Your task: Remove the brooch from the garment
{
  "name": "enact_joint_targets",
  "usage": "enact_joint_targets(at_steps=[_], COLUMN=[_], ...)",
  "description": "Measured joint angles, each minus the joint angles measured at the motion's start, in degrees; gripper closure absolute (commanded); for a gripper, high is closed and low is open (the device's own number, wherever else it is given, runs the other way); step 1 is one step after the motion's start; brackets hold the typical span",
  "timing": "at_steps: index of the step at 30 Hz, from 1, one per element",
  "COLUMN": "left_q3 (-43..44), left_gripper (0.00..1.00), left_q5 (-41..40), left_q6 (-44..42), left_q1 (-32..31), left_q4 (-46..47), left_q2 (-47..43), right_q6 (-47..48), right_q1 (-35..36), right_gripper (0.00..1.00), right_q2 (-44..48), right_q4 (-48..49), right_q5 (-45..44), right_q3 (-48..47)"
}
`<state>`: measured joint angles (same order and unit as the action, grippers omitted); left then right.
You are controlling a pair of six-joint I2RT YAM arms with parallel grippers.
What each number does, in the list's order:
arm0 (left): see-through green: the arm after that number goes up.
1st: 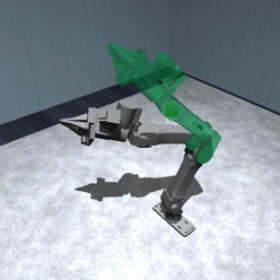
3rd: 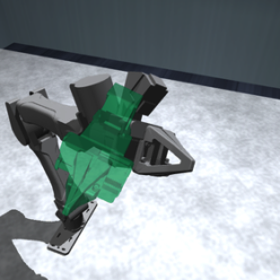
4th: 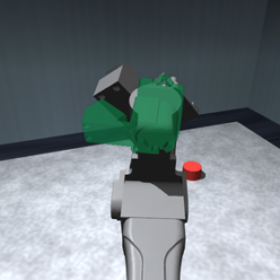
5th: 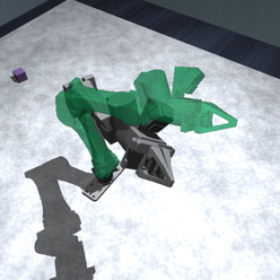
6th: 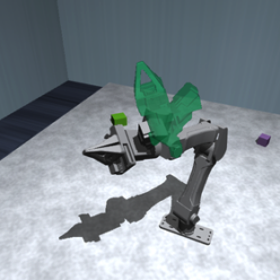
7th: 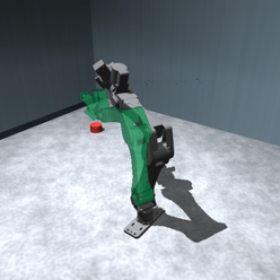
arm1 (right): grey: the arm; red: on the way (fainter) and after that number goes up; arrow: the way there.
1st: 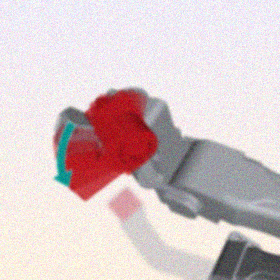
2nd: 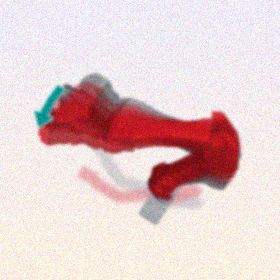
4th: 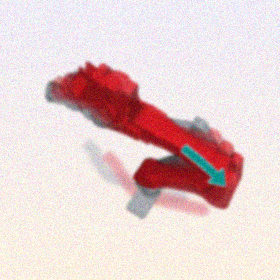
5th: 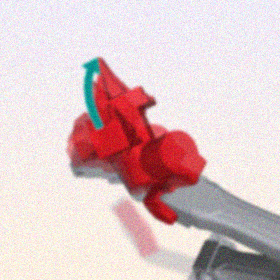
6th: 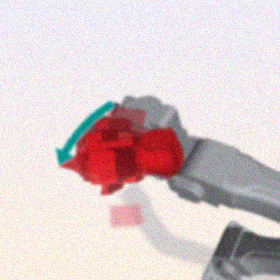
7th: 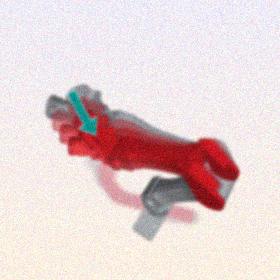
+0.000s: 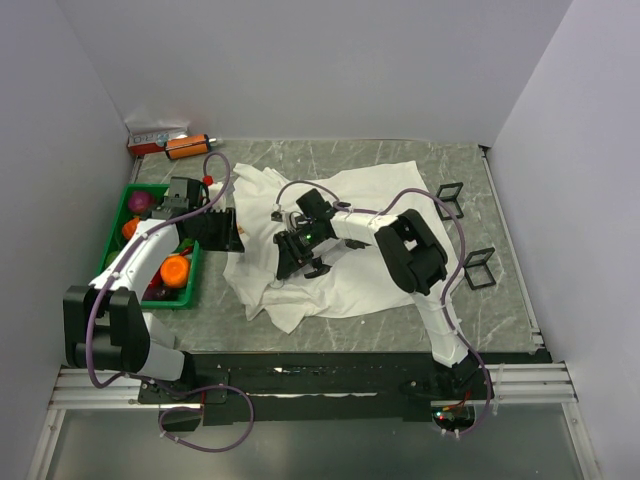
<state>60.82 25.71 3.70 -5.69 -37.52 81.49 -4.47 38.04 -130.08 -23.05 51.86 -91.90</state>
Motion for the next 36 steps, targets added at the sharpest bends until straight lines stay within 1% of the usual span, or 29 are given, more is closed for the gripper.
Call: enact_joint_targets(at_steps=[11, 15, 20, 30, 33, 36], left_q3=[0.07, 0.2, 0.48, 0.94, 0.94, 0.94], left_gripper=[0.55, 0.54, 0.54, 0.54, 0.54, 0.54], left_q5=[0.0, 0.0, 0.02, 0.22, 0.42, 0.48], left_q6=[-0.13, -0.15, -0.26, -1.16, -1.36, -1.46], left_q1=[0.0, 0.0, 0.0, 0.0, 0.0, 0.0], left_q4=[-0.48, -0.5, -0.5, -0.55, -0.72, -1.01], left_q2=[0.11, 0.59, 1.03, 1.07, 1.11, 1.25], right_q6=[-0.63, -0.63, -0.68, -2.62, -3.37, -3.5], right_q1=[0.07, 0.07, 0.07, 0.07, 0.07, 0.07], right_gripper=[0.65, 0.66, 0.69, 0.67, 0.71, 0.82], right_q2=[-1.62, -1.75, -1.77, -3.91, -5.05, -5.2], right_q4=[0.28, 0.33, 1.01, 2.89, 2.93, 2.99], right_q5=[2.99, 4.46, 6.86, 8.83, 9.46, 9.53], right_q3=[-1.18, -1.18, -1.18, -1.99, -2.32, -2.67])
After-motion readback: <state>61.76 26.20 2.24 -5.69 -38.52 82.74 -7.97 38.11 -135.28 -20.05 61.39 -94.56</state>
